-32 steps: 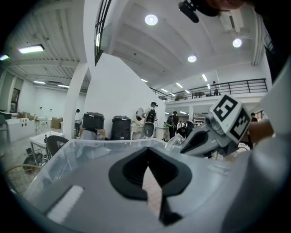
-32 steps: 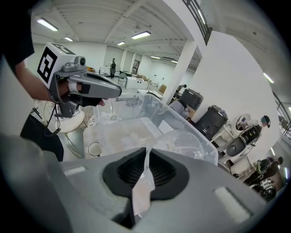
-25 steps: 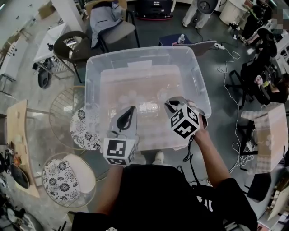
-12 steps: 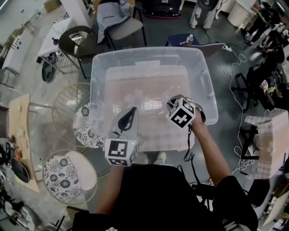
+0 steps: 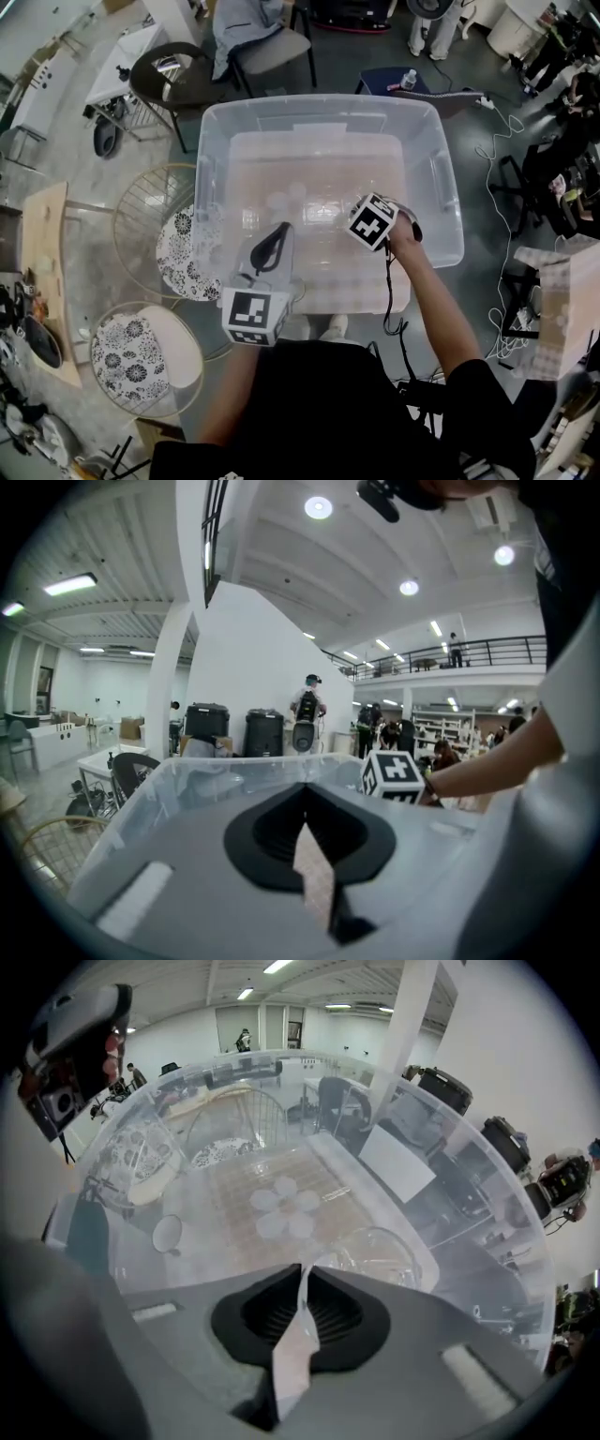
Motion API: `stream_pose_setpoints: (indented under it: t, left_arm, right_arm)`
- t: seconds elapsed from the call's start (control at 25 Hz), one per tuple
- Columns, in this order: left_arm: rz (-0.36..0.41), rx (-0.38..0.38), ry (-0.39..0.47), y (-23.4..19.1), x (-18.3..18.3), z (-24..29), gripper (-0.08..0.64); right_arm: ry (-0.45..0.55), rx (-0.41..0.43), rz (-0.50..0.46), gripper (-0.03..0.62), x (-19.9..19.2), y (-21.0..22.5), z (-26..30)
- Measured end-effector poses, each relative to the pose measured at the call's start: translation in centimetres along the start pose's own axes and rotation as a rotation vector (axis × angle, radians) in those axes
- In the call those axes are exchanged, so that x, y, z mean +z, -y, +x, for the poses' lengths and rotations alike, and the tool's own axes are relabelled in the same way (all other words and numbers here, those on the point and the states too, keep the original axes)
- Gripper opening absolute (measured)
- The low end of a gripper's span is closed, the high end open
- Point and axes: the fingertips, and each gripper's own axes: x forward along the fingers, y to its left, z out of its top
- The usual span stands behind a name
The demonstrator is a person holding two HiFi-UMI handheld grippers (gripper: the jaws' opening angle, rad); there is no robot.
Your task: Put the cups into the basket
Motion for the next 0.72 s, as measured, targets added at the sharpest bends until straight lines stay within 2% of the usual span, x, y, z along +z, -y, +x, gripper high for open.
stream_pose_setpoints:
  t: [0.32,0.72]
  left_arm:
    - [0.008,-0.004,-0.017,-0.3,-0.3,0.1,0.008]
    - [-0.007,0.000,-0.034,-1.1,-1.0,0.0,0.008]
  right_arm:
    - [-0.112,0.049,-0.012,0.025,-1.4,0.0,4.9]
    - [-0.189,0.117,-0.012,0.025,-2.0,-0.4,8.8]
